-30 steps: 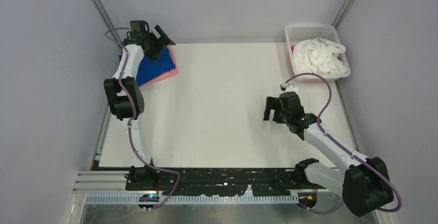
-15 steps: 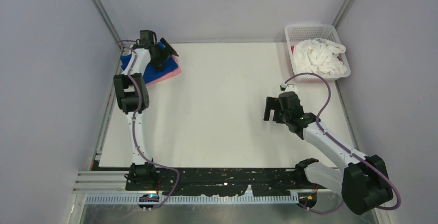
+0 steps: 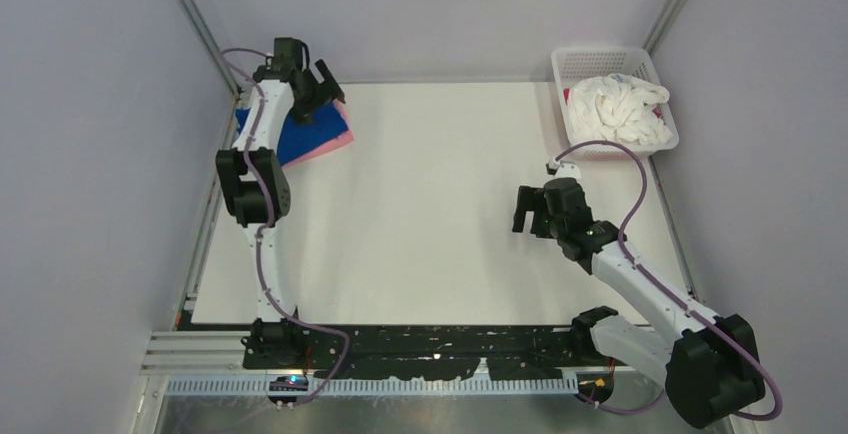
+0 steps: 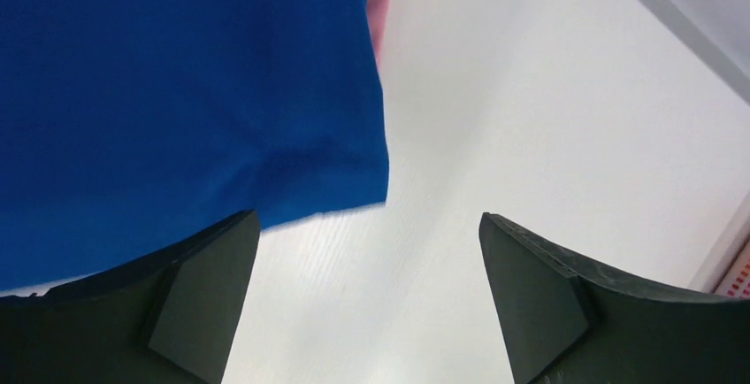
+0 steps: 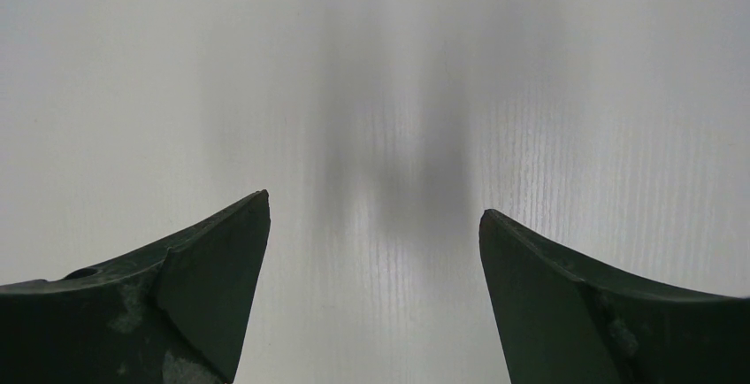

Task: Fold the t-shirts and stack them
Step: Put the neatly folded tshirt into the corner of the board with the left arm, then reset both arms

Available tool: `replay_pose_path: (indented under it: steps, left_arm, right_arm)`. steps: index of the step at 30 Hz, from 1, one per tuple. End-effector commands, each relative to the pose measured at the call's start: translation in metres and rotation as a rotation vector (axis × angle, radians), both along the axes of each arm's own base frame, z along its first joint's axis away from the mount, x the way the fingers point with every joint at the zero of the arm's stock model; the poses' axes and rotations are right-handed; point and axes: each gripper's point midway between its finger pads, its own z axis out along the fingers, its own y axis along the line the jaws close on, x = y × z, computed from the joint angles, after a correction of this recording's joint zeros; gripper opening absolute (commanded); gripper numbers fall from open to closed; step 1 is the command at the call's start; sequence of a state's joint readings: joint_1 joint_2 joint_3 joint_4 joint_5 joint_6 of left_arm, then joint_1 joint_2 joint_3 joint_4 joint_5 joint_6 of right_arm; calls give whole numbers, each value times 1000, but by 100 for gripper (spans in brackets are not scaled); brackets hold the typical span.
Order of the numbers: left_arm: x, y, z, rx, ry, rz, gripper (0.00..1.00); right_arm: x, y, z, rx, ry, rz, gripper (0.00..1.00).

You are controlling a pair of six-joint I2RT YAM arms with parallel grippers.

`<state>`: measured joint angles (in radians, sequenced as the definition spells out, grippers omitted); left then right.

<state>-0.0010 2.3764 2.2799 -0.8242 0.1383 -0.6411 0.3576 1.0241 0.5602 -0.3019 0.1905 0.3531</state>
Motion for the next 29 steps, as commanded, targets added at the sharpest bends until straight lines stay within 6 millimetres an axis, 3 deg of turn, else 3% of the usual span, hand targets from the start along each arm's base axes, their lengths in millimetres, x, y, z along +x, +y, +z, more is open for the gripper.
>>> replay_pose_path:
  steps: [1,5,7,8,11,16,21,29]
  left_arm:
    - [-58,-7,121,202,-189,-60,99]
    - [-139,-33,139,273,-278,-109,100]
    - [-180,-46,131,256,-329,-127,100]
    - [-204,-51,100,261,-291,-144,100]
    - [-257,-58,65,264,-291,-140,100]
    - [-321,-58,-13,218,-189,-141,100]
    - [-339,-51,-36,227,-155,-137,100]
    - [-342,-53,-22,194,-233,-139,100]
  right_arm:
    - [9,-2,37,29,-112,-32,95]
    - [5,-6,55,64,-181,-57,95]
    - [2,-8,60,83,-206,-76,95]
    - [1,-9,59,88,-211,-81,95]
    - [-3,-10,65,128,-243,-109,95]
    - [-11,-10,56,175,-250,-131,95]
    - [-17,-9,40,193,-237,-133,95]
    - [-21,-11,37,196,-255,-131,96]
